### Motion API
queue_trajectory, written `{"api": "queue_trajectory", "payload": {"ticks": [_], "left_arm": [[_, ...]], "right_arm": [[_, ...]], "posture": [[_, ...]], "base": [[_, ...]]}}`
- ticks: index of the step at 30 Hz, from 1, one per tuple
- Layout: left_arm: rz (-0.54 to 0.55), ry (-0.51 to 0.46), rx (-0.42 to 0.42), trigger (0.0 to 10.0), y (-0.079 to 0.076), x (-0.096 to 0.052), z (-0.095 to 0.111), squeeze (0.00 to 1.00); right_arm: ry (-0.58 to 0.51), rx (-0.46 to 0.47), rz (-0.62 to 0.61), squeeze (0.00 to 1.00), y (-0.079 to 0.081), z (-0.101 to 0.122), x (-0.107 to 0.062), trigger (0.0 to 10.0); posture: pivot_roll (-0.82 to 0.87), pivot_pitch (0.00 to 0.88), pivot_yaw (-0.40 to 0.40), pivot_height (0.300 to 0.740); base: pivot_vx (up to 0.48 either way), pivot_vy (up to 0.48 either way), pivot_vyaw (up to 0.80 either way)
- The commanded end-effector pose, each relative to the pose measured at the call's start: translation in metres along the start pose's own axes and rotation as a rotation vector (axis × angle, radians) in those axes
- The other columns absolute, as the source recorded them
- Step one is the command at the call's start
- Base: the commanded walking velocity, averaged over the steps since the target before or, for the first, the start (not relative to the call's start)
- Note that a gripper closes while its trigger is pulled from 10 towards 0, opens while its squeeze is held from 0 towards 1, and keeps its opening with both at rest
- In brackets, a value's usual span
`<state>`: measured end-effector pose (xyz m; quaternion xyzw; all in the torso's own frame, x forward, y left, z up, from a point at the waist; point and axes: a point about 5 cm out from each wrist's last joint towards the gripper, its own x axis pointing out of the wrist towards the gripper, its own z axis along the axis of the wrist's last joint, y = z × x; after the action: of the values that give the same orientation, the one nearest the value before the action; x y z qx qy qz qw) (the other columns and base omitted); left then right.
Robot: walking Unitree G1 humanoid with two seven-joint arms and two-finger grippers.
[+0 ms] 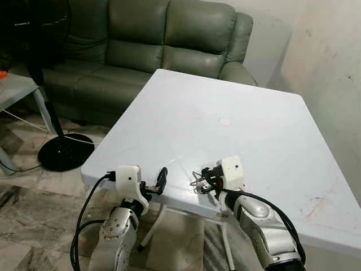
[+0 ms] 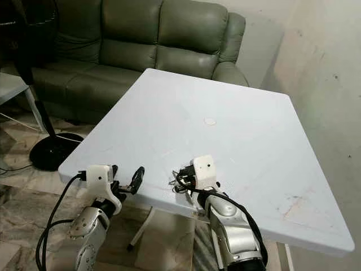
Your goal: Hang keys on a hook
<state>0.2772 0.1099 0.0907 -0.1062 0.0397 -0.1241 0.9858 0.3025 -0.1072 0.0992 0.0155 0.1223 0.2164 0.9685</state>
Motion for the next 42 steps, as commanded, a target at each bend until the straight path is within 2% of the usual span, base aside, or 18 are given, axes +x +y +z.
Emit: {"api": "queue_trajectory", "payload": {"ticks": [1, 7, 8, 11, 13, 14, 17, 18, 19, 21, 24, 26, 31, 32, 33, 34, 42], "left_arm": [[-0.011, 0.001, -0.015, 10.0, -0.006, 0.003, 0.001, 0.00], [-0.012, 0.002, -0.015, 10.0, -0.007, 0.003, 0.000, 0.00], [-0.013, 0.001, -0.015, 10.0, -0.008, 0.004, 0.001, 0.00], [-0.013, -0.002, -0.016, 10.0, -0.008, 0.005, 0.001, 0.00], [-0.010, -0.007, -0.016, 10.0, -0.008, 0.006, 0.003, 0.00], [-0.002, -0.013, -0.026, 10.0, -0.008, 0.008, 0.005, 0.00], [0.017, -0.031, -0.027, 10.0, -0.006, 0.012, 0.010, 0.00], [0.030, -0.036, -0.038, 10.0, -0.005, 0.014, 0.012, 0.00], [0.032, -0.042, -0.043, 10.0, -0.005, 0.015, 0.013, 0.00], [0.047, -0.048, -0.036, 10.0, -0.002, 0.017, 0.016, 0.00], [0.041, -0.060, -0.043, 10.0, 0.000, 0.019, 0.019, 0.00], [0.049, -0.050, -0.035, 10.0, 0.003, 0.020, 0.019, 0.00], [0.047, -0.047, -0.021, 10.0, 0.004, 0.021, 0.019, 0.00], [0.049, -0.047, -0.018, 10.0, 0.004, 0.021, 0.019, 0.00], [0.050, -0.047, -0.019, 10.0, 0.005, 0.021, 0.019, 0.00], [0.051, -0.047, -0.021, 10.0, 0.005, 0.021, 0.019, 0.00], [0.052, -0.032, -0.013, 10.0, 0.005, 0.019, 0.014, 0.00]], "right_arm": [[-0.035, 0.005, -0.018, 0.00, -0.006, 0.006, -0.003, 0.0], [-0.096, 0.037, -0.080, 0.00, -0.012, 0.015, -0.002, 0.0], [-0.142, 0.089, -0.128, 0.00, -0.018, 0.023, 0.000, 0.0], [-0.175, 0.097, -0.166, 0.00, -0.021, 0.028, 0.000, 0.0], [-0.215, 0.145, -0.184, 0.00, -0.024, 0.033, -0.001, 0.0], [-0.260, 0.134, -0.204, 0.00, -0.027, 0.038, -0.002, 0.0], [-0.300, 0.123, -0.251, 0.00, -0.032, 0.041, -0.005, 0.0], [-0.363, 0.093, -0.238, 0.00, -0.032, 0.046, -0.009, 7.5], [-0.384, 0.081, -0.230, 0.00, -0.031, 0.047, -0.010, 7.5], [-0.385, 0.072, -0.252, 0.00, -0.033, 0.047, -0.013, 10.0], [-0.391, 0.063, -0.212, 0.00, -0.029, 0.044, -0.014, 10.0], [-0.327, 0.067, -0.232, 0.00, -0.027, 0.033, -0.012, 10.0], [-0.306, 0.065, -0.231, 0.00, -0.024, 0.023, -0.013, 10.0], [-0.308, 0.082, -0.214, 0.74, -0.023, 0.021, -0.013, 10.0], [-0.319, 0.089, -0.195, 0.74, -0.022, 0.021, -0.014, 10.0], [-0.324, 0.084, -0.198, 1.00, -0.022, 0.020, -0.015, 10.0], [-0.259, 0.040, -0.228, 1.00, -0.023, 0.012, -0.011, 10.0]], "posture": [[0.06, 0.047, -0.118, 0.740], [0.06, 0.048, -0.115, 0.740], [0.06, 0.048, -0.115, 0.740], [0.06, 0.050, -0.115, 0.740], [0.06, 0.048, -0.114, 0.740], [0.06, 0.043, -0.113, 0.740], [0.06, 0.038, -0.112, 0.740], [0.06, 0.038, -0.112, 0.740], [0.06, 0.038, -0.112, 0.740], [0.06, 0.032, -0.107, 0.740], [0.05, 0.025, -0.098, 0.740], [0.05, 0.025, -0.095, 0.740], [0.05, 0.023, -0.089, 0.740], [0.05, 0.023, -0.089, 0.740], [0.05, 0.023, -0.089, 0.740], [0.05, 0.023, -0.089, 0.740], [0.05, 0.011, -0.092, 0.740]], "base": [[0.000, 0.000, 0.00], [0.000, 0.000, 0.00], [0.000, 0.000, 0.00], [0.000, 0.000, 0.00], [0.000, 0.000, 0.00], [0.000, 0.000, 0.00], [0.000, 0.000, 0.00], [0.000, 0.000, 0.00], [0.000, 0.000, 0.00], [0.000, 0.000, 0.00], [0.000, 0.000, 0.00], [0.000, 0.000, 0.00], [0.000, 0.000, 0.00], [0.000, 0.000, 0.00], [0.000, 0.000, 0.00], [0.000, 0.000, 0.00], [0.000, 0.000, 0.00]]}}
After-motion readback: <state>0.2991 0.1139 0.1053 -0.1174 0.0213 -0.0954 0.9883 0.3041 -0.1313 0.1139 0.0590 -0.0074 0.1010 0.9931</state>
